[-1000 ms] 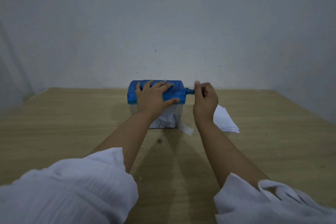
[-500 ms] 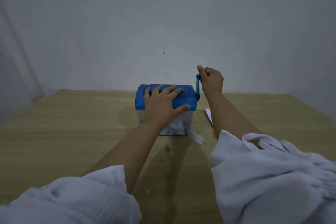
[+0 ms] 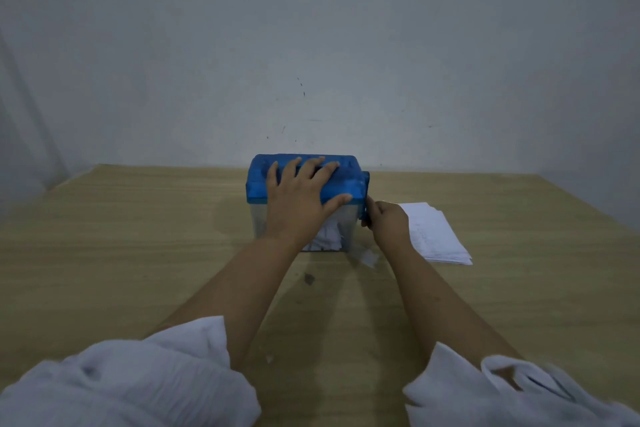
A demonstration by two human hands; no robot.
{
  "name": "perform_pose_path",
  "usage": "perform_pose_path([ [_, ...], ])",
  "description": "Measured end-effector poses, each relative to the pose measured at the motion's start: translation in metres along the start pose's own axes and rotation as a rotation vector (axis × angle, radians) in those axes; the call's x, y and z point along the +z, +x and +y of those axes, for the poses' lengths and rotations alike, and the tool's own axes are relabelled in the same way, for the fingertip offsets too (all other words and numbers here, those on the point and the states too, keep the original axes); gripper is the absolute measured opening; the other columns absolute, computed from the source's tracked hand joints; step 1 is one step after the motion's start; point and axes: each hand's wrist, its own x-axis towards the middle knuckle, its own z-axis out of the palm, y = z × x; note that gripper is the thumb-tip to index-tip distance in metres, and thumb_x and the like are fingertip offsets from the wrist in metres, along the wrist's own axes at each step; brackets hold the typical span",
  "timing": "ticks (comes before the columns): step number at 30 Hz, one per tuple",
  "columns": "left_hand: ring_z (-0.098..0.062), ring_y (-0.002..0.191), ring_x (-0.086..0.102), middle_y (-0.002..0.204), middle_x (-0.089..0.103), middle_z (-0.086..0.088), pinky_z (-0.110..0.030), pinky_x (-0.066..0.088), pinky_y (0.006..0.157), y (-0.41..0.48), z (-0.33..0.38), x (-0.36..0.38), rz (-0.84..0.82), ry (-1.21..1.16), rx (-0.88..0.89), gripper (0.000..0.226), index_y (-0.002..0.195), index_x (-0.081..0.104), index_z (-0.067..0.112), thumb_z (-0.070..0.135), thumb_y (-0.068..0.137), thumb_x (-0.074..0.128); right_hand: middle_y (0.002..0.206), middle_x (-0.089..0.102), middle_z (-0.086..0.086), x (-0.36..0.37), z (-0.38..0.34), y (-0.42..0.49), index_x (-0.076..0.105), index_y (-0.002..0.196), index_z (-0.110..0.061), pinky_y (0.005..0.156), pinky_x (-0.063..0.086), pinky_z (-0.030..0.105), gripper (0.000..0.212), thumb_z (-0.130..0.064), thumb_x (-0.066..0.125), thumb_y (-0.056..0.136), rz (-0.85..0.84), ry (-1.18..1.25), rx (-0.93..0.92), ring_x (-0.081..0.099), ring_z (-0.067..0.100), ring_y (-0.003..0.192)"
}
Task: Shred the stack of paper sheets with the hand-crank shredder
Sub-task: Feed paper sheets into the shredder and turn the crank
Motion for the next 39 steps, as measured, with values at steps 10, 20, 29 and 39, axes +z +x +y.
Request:
perform_pose_path([
  [10, -0.007, 0.139, -0.027, 0.151, -0.023, 0.010, -0.024, -0.016, 0.112, -0.069, 0.050, 0.027, -0.114, -0.264, 0.276, 0.063, 0.148, -0.007, 0.025, 0.039, 0.099, 0.031, 0.089, 0.066, 0.015, -0.062, 0.045, -0.006, 0.066, 0.087, 0.004, 0.067, 0.034, 0.029, 0.027, -0.011, 0.046, 0.096, 0.259, 0.024, -0.041, 0.057, 0.026, 0.083],
  [20, -0.011, 0.146, 0.005, 0.158, 0.008, 0.008, -0.028, 0.007, 0.116, -0.043, 0.117, 0.074, -0.383, -0.501, 0.148, 0.055, 0.150, 0.018, 0.024, 0.040, 0.100, 0.035, 0.122, 0.051, 0.003, -0.073, 0.089, -0.019, 0.060, 0.113, -0.020, 0.094, 0.028, 0.036, 0.025, -0.029, 0.050, 0.092, 0.301, -0.328, 0.202, 0.044, 0.024, 0.115],
  [29, -0.014, 0.146, 0.002, 0.159, 0.004, 0.006, -0.040, -0.001, 0.117, -0.040, 0.120, 0.082, -0.575, -0.258, 0.195, 0.061, 0.150, 0.013, 0.030, 0.057, 0.096, 0.022, 0.129, 0.043, 0.009, -0.075, 0.091, -0.011, 0.053, 0.122, -0.012, 0.098, 0.027, 0.038, 0.052, -0.051, 0.055, 0.087, 0.216, -0.443, 0.350, 0.037, 0.028, 0.120],
  [39, -0.016, 0.146, 0.000, 0.159, 0.003, 0.007, -0.044, -0.005, 0.116, -0.039, 0.121, 0.080, -0.604, -0.218, 0.199, 0.062, 0.150, 0.012, 0.033, 0.059, 0.095, 0.020, 0.113, 0.057, 0.004, -0.084, 0.096, -0.006, 0.068, 0.097, -0.019, 0.094, 0.026, 0.035, 0.014, -0.023, 0.065, 0.084, 0.459, -0.164, 0.333, 0.048, 0.025, 0.109],
])
